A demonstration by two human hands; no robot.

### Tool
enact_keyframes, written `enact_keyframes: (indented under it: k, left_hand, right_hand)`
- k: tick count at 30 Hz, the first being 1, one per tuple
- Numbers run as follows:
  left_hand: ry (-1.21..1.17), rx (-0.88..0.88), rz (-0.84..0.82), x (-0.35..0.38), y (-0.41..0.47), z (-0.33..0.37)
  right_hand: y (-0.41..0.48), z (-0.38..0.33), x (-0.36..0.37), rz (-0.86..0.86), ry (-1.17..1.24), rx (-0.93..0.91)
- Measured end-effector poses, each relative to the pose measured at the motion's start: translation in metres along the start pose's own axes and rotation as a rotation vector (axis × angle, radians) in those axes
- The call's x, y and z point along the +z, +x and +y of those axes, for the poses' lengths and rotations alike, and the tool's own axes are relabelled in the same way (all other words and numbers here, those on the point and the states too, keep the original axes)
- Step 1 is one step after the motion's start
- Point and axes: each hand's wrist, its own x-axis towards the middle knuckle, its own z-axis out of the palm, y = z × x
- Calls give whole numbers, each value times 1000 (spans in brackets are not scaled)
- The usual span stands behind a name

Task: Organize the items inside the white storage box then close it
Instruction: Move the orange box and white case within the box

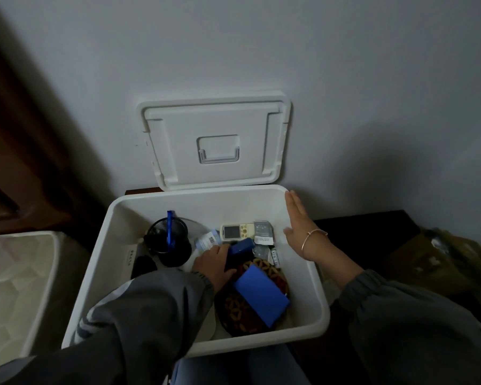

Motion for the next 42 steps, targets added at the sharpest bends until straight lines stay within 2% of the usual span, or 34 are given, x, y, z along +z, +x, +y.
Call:
enact_keyframes:
  k: [7, 19, 23, 26, 28, 29, 32, 34, 39, 42]
  left_hand:
    - [-40, 26, 29, -4, 5, -9]
    - [136, -23, 60, -5, 6, -9]
    - [214, -69, -20, -6, 6, -7]
    - [327, -78, -169, -14, 7, 0]
    - [307, -71, -233, -21, 10, 7]
    - [268, -58, -207, -25, 12, 12]
    - [134, -7, 57, -34, 23, 27]
    - [76, 5, 174, -33, 32, 34]
    - [-147, -189, 159, -21, 51, 36]
    - [-174, -257, 115, -20, 58, 36]
  right_hand:
    - [-4, 0, -1, 34, 35, 44]
    - [-4, 2, 2, 67, 59, 72]
    - [-2, 6, 4, 88, 112, 60]
    - [2, 10, 6, 94, 144, 55]
    - [4, 13, 8, 98, 164, 52]
    - [4, 15, 9, 97, 170, 48]
    - [6, 19, 10, 101, 185, 25]
    - [6, 20, 11, 108, 183, 15]
    - [6, 21, 12, 132, 175, -6]
    - [7, 23, 13, 147, 172, -22]
